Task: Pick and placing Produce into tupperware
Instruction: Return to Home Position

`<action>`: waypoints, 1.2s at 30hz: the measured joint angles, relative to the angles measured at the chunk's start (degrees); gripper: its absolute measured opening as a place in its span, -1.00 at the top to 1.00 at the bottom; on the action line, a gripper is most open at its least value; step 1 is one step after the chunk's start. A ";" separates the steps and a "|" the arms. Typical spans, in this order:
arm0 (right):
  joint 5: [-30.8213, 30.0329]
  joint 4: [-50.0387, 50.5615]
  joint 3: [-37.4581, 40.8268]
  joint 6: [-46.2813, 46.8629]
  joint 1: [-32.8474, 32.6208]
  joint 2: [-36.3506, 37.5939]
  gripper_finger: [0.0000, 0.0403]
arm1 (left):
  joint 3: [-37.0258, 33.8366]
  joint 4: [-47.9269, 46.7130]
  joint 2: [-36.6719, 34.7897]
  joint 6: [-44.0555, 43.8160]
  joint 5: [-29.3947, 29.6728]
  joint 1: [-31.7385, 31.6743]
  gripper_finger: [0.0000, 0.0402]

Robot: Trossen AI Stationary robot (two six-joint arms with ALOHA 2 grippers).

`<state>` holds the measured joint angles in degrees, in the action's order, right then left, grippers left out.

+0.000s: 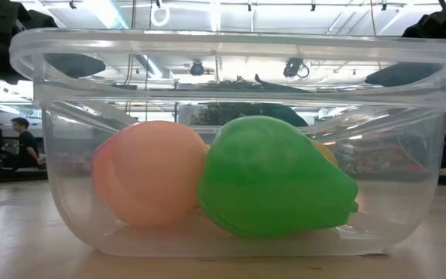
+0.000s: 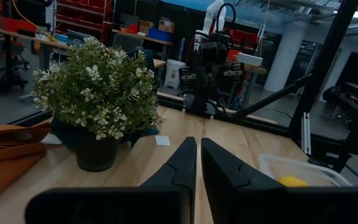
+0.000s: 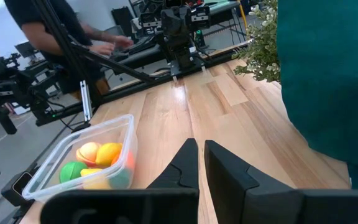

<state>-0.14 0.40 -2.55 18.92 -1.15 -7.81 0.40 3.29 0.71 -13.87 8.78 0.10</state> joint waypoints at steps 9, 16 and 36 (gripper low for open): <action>0.00 0.00 0.00 0.00 0.00 0.00 1.00 | 0.00 0.00 0.00 0.00 0.00 0.00 0.87; 0.00 0.00 0.00 0.00 0.00 0.00 1.00 | 0.00 0.00 0.00 -0.05 0.00 0.00 0.82; 0.00 0.00 0.00 0.00 0.00 -0.01 1.00 | 0.00 0.00 0.00 -0.03 0.00 0.00 0.82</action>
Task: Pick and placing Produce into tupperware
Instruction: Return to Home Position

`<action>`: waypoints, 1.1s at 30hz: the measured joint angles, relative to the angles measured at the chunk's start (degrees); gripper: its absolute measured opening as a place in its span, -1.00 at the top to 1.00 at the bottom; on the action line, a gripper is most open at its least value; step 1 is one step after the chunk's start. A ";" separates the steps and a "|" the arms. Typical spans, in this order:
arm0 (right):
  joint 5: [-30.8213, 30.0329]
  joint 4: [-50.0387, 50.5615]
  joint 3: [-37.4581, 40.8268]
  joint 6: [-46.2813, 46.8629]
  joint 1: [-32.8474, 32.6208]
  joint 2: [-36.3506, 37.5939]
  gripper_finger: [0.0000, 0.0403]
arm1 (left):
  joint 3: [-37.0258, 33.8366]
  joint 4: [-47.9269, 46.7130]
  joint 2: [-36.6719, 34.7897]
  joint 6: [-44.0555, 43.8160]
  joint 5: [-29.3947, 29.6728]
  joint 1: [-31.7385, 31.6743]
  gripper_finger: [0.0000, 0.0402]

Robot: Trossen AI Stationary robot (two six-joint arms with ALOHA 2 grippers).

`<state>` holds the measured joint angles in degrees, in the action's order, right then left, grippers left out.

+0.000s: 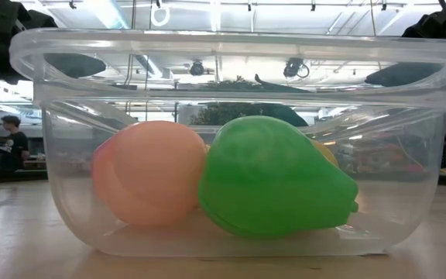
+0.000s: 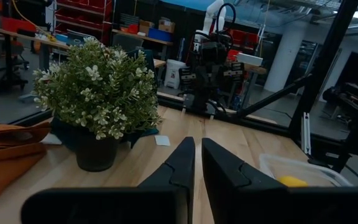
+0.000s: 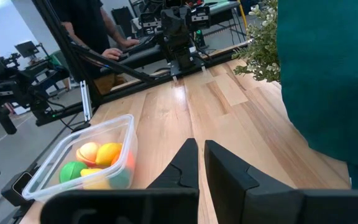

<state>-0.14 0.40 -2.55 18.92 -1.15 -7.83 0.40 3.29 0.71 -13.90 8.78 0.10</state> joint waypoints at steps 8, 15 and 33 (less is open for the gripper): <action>0.00 0.00 0.00 0.00 0.00 0.00 1.00 | 0.00 0.00 0.00 0.03 0.00 0.00 0.83; 0.00 0.00 0.00 0.00 0.00 0.01 1.00 | 0.00 0.01 0.00 -0.01 0.00 0.00 0.87; 0.02 0.00 0.00 0.00 0.00 0.00 1.00 | 0.00 0.00 0.00 -0.01 -0.02 0.00 0.87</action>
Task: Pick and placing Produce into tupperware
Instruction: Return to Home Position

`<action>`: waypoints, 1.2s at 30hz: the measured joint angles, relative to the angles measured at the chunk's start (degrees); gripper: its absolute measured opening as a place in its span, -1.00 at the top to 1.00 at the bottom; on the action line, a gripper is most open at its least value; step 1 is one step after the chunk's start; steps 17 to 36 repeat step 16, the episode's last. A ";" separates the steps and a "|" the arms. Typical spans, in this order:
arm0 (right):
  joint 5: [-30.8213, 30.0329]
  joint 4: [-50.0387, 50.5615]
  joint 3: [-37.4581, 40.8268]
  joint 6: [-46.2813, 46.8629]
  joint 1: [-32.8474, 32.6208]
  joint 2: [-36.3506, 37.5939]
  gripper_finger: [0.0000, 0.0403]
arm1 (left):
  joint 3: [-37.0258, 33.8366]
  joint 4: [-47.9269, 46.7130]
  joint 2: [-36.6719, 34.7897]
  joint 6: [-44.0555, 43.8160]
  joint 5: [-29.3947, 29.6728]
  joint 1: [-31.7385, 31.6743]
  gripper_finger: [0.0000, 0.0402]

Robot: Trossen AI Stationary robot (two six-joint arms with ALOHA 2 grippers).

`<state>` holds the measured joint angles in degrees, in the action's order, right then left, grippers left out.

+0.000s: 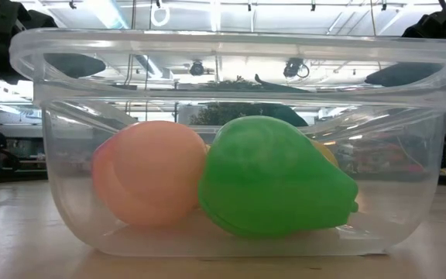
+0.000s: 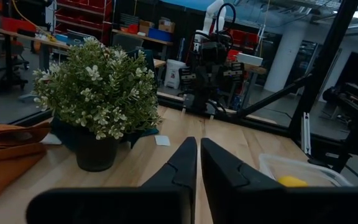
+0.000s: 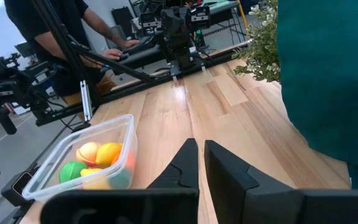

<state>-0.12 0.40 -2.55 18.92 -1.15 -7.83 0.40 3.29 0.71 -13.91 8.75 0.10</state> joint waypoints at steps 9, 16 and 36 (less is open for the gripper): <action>-0.01 0.00 0.00 0.00 0.00 0.00 1.00 | -0.02 0.00 0.02 0.03 0.00 0.02 0.85; -0.02 0.00 0.00 0.00 0.00 0.02 1.00 | -0.02 0.00 0.02 -0.02 0.00 0.01 0.81; -0.02 0.00 0.00 0.00 0.00 0.02 1.00 | -0.02 0.00 0.02 -0.02 0.00 0.01 0.81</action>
